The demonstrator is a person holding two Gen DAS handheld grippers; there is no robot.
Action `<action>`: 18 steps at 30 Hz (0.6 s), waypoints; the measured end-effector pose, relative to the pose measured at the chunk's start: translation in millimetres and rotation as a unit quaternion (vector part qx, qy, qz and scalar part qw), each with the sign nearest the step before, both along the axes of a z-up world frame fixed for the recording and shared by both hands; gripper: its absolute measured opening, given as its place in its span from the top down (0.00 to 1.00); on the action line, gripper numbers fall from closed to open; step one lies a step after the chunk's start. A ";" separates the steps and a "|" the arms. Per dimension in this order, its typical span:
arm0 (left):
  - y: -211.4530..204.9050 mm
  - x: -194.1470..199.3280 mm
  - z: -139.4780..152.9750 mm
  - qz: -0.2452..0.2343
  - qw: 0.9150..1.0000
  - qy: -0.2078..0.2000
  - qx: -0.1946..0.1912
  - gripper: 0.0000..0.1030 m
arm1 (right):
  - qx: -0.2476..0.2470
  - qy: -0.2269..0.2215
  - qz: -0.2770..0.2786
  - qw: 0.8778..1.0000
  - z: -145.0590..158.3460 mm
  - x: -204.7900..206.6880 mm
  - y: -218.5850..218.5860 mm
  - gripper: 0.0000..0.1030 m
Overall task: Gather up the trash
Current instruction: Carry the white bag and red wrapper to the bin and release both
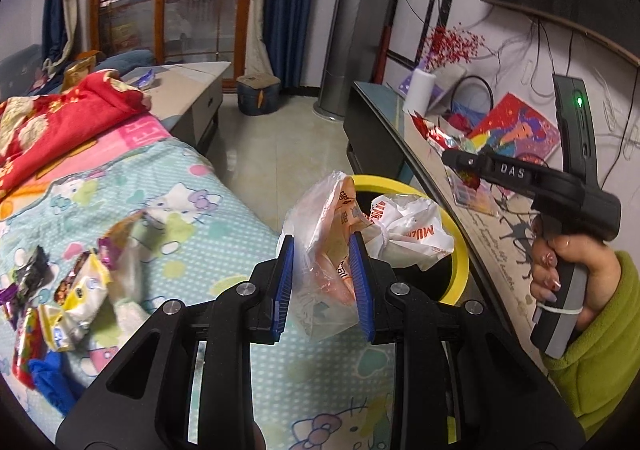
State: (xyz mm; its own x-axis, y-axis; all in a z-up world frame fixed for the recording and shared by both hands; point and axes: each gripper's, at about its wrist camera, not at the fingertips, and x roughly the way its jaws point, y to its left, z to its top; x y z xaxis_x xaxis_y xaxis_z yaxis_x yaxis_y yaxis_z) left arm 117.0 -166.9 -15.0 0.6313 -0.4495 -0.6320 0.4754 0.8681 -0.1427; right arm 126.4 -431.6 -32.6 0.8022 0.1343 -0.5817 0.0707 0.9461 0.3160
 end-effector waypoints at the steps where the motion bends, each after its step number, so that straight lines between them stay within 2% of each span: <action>1: -3.7 0.5 -2.3 -0.003 1.000 0.001 0.003 0.80 | -0.001 0.001 -0.002 1.000 -1.7 0.4 -2.6 0.87; 18: -57.7 10.7 -38.5 -0.043 0.997 0.025 0.050 0.80 | 0.024 0.042 -0.012 0.999 -38.1 14.2 -35.3 0.87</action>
State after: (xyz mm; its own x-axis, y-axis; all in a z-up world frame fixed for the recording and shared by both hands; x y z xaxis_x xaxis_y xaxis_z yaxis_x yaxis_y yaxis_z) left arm 127.7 -224.6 -53.5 0.5600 -0.4336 -0.7060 0.5438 0.8353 -0.0817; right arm 140.6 -466.9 -70.7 0.7541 0.1442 -0.6407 0.1218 0.9279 0.3522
